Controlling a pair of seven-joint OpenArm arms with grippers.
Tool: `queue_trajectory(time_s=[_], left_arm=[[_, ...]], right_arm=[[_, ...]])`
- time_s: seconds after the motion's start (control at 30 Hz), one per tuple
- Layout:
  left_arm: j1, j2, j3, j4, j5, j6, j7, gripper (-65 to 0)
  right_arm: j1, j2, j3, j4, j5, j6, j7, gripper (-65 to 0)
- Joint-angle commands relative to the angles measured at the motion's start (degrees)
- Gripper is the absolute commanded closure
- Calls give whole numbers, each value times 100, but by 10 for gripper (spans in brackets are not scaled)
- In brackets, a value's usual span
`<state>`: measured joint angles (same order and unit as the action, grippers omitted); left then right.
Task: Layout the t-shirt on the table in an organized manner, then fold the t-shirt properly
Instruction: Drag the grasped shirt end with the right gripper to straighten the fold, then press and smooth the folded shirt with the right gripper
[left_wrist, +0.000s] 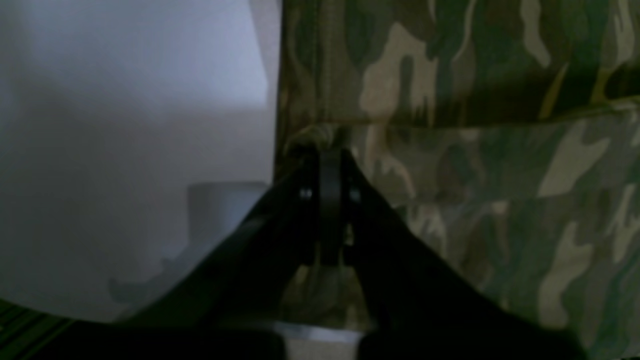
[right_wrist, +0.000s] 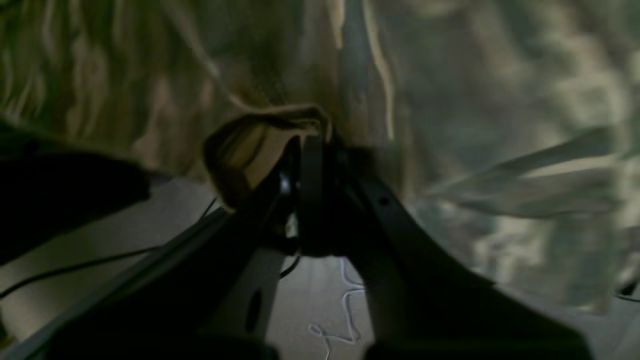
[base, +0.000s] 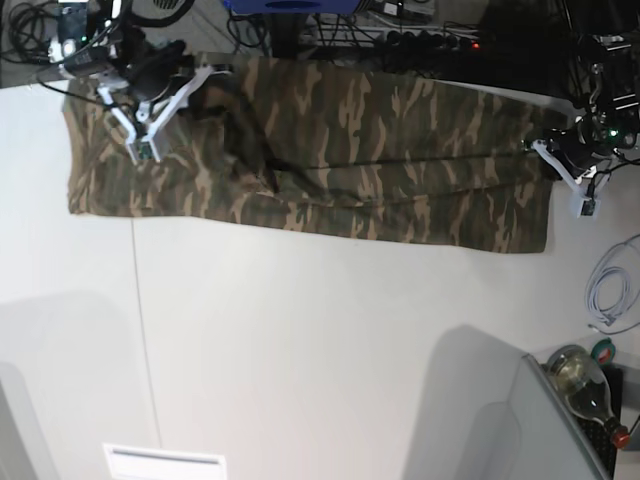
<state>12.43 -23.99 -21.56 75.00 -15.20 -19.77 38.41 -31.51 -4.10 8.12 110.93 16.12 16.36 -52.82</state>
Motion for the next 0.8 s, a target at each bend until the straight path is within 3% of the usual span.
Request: queue_trajectory(time_s=[0.0, 0.2, 0.57, 0.77], left_arm=[[-43, -120, -46, 109, -14, 3, -74, 0], [-43, -137, -46, 91, -14, 3, -83, 0], [-51, -137, -46, 109, -14, 3, -66, 0], [-51, -137, -46, 109, -23, 3, -66, 0]], right_arm=[[-63, 10, -8, 102, 36, 30, 222, -23], [-230, 63, -16, 14, 1, 21, 425, -36], [-432, 71, 10, -109, 10, 21, 275, -258], [-757, 80, -245, 480, 1, 21, 1453, -258]])
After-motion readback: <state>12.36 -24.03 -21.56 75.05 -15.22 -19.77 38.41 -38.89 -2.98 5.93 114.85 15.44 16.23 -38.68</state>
